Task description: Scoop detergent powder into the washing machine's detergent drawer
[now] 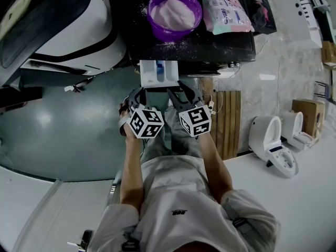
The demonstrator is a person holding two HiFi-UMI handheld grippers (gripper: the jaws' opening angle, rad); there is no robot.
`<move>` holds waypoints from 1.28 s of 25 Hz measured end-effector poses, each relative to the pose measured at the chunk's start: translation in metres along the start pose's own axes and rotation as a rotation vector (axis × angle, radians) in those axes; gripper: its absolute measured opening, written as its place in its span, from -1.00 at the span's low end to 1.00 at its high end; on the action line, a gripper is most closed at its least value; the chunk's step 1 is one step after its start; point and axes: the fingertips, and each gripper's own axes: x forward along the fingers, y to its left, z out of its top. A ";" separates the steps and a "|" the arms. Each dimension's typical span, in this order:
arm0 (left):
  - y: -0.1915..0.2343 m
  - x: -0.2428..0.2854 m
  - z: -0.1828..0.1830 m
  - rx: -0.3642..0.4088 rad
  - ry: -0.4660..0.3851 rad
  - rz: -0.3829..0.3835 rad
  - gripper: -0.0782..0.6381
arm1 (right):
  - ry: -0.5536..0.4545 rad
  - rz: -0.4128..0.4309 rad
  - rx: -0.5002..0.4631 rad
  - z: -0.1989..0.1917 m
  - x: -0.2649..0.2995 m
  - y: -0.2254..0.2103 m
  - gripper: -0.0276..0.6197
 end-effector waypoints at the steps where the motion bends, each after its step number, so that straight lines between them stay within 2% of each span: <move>1: 0.000 -0.001 0.000 -0.021 -0.013 -0.006 -0.74 | -0.002 -0.002 -0.002 0.001 0.000 0.000 -0.36; 11: 0.014 -0.034 0.032 -0.191 -0.255 -0.071 -0.74 | -0.040 -0.029 -0.040 0.021 -0.014 0.001 -0.36; 21: 0.017 -0.087 0.068 -0.213 -0.470 -0.152 -0.74 | -0.109 -0.079 -0.096 0.054 -0.054 0.008 -0.36; 26: 0.005 -0.102 0.069 -0.191 -0.503 -0.186 -0.74 | -0.110 -0.121 -0.139 0.054 -0.076 0.016 -0.36; 32: -0.004 -0.113 0.062 -0.207 -0.512 -0.213 -0.74 | -0.107 -0.133 -0.142 0.049 -0.091 0.027 -0.36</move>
